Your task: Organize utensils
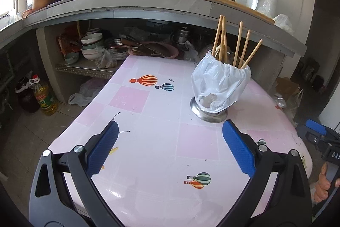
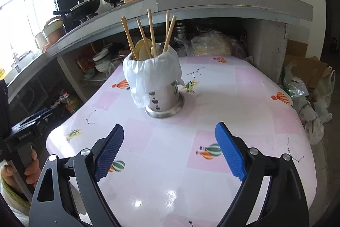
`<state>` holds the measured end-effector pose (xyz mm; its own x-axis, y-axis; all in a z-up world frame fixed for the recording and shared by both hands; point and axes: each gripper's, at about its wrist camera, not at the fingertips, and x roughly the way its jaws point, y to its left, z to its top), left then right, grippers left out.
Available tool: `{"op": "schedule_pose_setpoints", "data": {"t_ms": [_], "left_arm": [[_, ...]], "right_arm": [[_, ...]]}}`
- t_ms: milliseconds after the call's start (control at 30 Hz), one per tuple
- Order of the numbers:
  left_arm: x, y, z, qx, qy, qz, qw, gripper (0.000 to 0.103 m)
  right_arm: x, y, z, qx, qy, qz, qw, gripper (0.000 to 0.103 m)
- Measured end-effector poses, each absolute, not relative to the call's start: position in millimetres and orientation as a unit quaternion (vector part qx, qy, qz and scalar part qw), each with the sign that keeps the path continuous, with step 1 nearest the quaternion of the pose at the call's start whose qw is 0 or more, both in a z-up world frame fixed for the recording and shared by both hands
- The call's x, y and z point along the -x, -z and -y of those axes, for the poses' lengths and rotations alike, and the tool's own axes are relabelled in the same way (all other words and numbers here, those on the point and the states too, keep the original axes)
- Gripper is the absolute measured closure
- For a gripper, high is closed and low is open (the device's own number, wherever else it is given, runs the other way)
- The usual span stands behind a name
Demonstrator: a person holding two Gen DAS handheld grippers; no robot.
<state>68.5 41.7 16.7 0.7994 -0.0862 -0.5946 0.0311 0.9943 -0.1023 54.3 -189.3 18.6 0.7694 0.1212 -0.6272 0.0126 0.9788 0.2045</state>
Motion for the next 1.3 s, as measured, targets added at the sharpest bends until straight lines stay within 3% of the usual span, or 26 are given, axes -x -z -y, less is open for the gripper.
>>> {"op": "schedule_pose_setpoints", "data": {"t_ms": [200, 533, 900, 1300], "left_arm": [[-58, -24, -37, 0.017, -0.009, -0.312, 0.95, 0.008], [-53, -34, -31, 0.034, -0.013, -0.316, 0.948, 0.008], [-56, -31, -15, -0.012, -0.038, -0.33, 0.943, 0.008], [-43, -46, -16, 0.014, -0.031, -0.302, 0.953, 0.008]], "right_arm": [[-27, -22, 188, -0.085, 0.021, -0.314, 0.945, 0.007], [-8, -36, 195, -0.085, 0.059, -0.273, 0.956, 0.007], [-5, -36, 196, -0.09, 0.075, -0.275, 0.954, 0.007], [0, -37, 187, -0.089, 0.061, -0.272, 0.956, 0.007]]}}
